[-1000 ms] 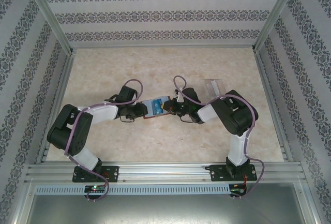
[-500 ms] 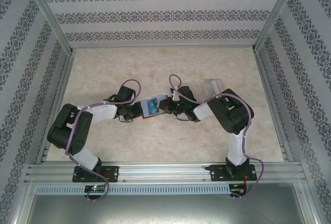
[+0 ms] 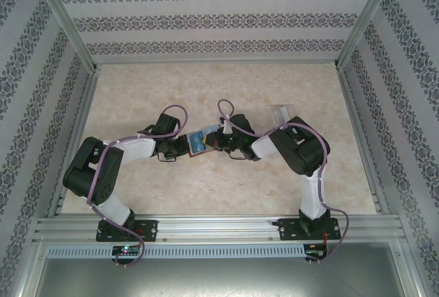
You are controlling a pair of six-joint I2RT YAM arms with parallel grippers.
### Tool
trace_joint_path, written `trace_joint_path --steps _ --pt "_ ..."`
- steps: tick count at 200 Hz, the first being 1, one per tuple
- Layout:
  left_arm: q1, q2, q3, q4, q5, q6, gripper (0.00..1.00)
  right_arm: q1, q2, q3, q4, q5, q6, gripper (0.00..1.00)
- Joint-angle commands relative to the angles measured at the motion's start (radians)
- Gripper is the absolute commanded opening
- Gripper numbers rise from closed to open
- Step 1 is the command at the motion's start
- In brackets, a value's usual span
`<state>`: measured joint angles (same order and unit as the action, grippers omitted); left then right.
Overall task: Put the credit cards into the card holder
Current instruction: Insert the credit card into the card slot.
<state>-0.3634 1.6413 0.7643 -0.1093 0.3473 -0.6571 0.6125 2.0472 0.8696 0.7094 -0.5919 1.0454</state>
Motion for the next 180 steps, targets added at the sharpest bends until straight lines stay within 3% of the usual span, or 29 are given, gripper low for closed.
trace_joint_path --steps 1,80,180 --pt "0.000 0.068 -0.002 -0.006 -0.024 0.042 0.00 0.023 0.030 0.019 -0.040 -0.042 -0.012 0.00" --pt "0.002 0.077 0.059 -0.108 -0.101 0.141 0.00 -0.031 0.022 0.148 -0.391 -0.185 -0.261 0.00" --pt "0.002 0.087 0.087 -0.111 -0.126 0.152 0.00 -0.056 0.052 0.183 -0.432 -0.257 -0.302 0.00"
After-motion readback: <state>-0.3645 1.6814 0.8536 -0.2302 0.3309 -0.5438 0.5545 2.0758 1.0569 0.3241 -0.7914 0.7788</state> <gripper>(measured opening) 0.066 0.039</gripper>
